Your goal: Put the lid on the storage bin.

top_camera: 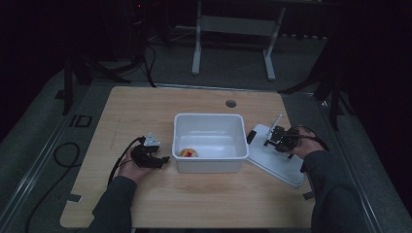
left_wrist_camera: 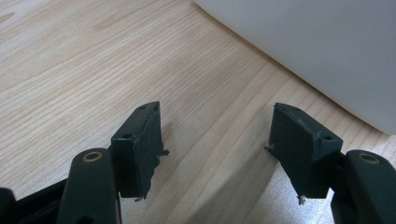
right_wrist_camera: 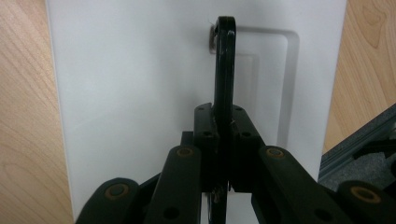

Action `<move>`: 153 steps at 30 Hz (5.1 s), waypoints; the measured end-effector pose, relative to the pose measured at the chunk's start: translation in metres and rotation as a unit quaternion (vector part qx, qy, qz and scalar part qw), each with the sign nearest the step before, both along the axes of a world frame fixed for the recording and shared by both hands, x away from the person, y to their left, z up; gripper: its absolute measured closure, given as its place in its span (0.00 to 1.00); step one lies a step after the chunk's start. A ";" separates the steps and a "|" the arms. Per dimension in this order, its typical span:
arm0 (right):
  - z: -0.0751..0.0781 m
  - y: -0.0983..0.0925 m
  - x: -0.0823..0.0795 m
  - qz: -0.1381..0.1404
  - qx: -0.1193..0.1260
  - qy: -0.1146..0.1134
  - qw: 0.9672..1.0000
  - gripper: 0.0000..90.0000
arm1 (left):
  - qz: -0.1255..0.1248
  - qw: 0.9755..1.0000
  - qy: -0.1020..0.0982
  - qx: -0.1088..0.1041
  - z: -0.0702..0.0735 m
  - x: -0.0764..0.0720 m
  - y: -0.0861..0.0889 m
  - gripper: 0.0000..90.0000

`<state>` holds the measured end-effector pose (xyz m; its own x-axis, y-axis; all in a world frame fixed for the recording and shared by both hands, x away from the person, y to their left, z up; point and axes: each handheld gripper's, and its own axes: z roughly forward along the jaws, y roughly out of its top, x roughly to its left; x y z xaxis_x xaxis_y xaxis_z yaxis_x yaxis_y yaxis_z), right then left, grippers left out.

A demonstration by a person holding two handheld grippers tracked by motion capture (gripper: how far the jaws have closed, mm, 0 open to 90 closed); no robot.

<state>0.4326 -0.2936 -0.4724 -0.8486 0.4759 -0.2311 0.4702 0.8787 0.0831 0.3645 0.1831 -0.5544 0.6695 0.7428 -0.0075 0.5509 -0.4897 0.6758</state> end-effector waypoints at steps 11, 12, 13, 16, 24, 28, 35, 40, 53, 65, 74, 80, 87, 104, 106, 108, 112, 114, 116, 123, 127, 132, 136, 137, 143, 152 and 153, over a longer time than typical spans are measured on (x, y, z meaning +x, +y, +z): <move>0.003 -0.001 -0.001 0.009 0.000 0.001 1.000 0.94 | 0.000 1.000 0.000 0.000 0.000 0.000 0.000 0.39; 0.004 -0.001 -0.001 0.010 0.000 0.001 1.000 0.94 | 0.000 1.000 0.000 0.000 0.000 0.000 0.000 0.39; 0.005 -0.001 -0.001 0.011 0.000 0.001 1.000 0.94 | 0.000 1.000 0.000 0.000 0.000 0.000 0.000 0.39; 0.006 -0.001 -0.002 0.014 -0.005 0.001 1.000 0.94 | 0.000 1.000 0.000 0.000 0.000 0.000 0.000 0.39; 0.012 -0.001 -0.002 0.019 -0.008 -0.002 1.000 0.94 | 0.000 1.000 0.000 0.001 0.000 0.000 0.000 0.39; 0.017 -0.002 -0.002 0.020 -0.010 -0.004 1.000 0.94 | 0.000 1.000 0.000 0.000 0.000 0.000 0.000 0.39; 0.025 -0.002 -0.002 0.024 -0.011 -0.009 1.000 0.94 | 0.000 1.000 0.000 0.000 0.000 0.000 0.000 0.39; 0.030 -0.003 -0.002 0.024 -0.012 -0.011 1.000 0.94 | 0.000 1.000 0.000 0.000 0.000 0.000 0.000 0.39; 0.044 -0.006 -0.007 0.031 -0.013 -0.018 0.999 0.94 | 0.000 1.000 -0.001 0.000 0.000 0.000 0.000 0.39; 0.060 -0.009 -0.009 0.039 -0.017 -0.023 0.999 0.94 | -0.002 1.000 -0.001 0.000 0.000 0.000 0.000 0.38; 0.077 -0.012 -0.011 0.043 -0.022 -0.031 0.998 0.94 | -0.002 1.000 -0.001 -0.001 0.000 0.000 0.000 0.38; 0.086 -0.013 -0.012 0.047 -0.022 -0.034 0.998 0.94 | -0.002 1.000 -0.002 -0.001 0.000 0.000 0.000 0.38; 0.092 -0.012 -0.013 0.051 -0.021 -0.037 0.998 0.94 | -0.002 1.000 -0.001 -0.001 0.000 0.000 0.000 0.38; 0.112 -0.013 -0.016 0.069 -0.011 -0.049 0.996 0.94 | -0.001 1.000 -0.001 -0.002 0.000 0.000 0.000 0.37; 0.114 -0.012 -0.017 0.071 -0.011 -0.050 0.996 0.94 | -0.001 1.000 -0.001 -0.002 0.000 0.000 0.000 0.37; 0.117 -0.011 -0.017 0.075 -0.010 -0.052 0.996 0.94 | -0.001 1.000 -0.001 -0.002 0.000 0.000 0.000 0.37; 0.121 -0.009 -0.018 0.082 -0.010 -0.056 0.995 0.94 | -0.001 1.000 -0.001 -0.002 0.000 0.000 0.000 0.37; 0.123 -0.008 -0.019 0.084 -0.010 -0.059 0.995 0.94 | -0.001 1.000 -0.001 -0.002 -0.001 0.000 0.000 0.37; 0.125 -0.006 -0.019 0.087 -0.010 -0.061 0.994 0.94 | -0.001 1.000 -0.001 -0.002 -0.001 0.000 0.000 0.37; 0.127 -0.002 -0.019 0.093 -0.008 -0.065 0.993 0.94 | -0.001 1.000 -0.001 -0.002 -0.001 0.000 0.000 0.37; 0.128 0.004 -0.019 0.100 -0.004 -0.070 0.993 0.94 | 0.000 1.000 -0.002 -0.002 -0.001 0.000 0.000 0.37; 0.130 0.010 -0.019 0.107 -0.003 -0.070 0.992 0.94 | 0.000 1.000 -0.002 -0.002 -0.001 0.000 -0.001 0.37; 0.132 0.015 -0.019 0.111 -0.003 -0.073 0.991 0.94 | -0.001 1.000 -0.002 -0.002 -0.001 0.000 0.000 0.37; 0.133 0.016 -0.019 0.112 -0.001 -0.074 0.991 0.94 | -0.001 1.000 -0.002 -0.002 -0.001 0.000 0.000 0.37; 0.136 0.022 -0.019 0.119 -0.003 -0.076 0.990 0.94 | -0.001 1.000 -0.002 -0.002 -0.001 0.000 0.000 0.37; 0.138 0.033 -0.018 0.130 0.002 -0.078 0.988 0.94 | -0.001 1.000 -0.002 -0.002 -0.001 0.000 0.000 0.37; 0.138 0.035 -0.018 0.131 0.002 -0.078 0.988 0.94 | -0.001 1.000 -0.002 -0.003 -0.001 0.000 0.000 0.37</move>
<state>0.4143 -0.2588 -0.3344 -0.8974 0.2449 -0.3669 0.2072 0.9683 0.1394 0.3646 0.1828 -0.5552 0.6714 0.7410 -0.0083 0.5466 -0.4877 0.6807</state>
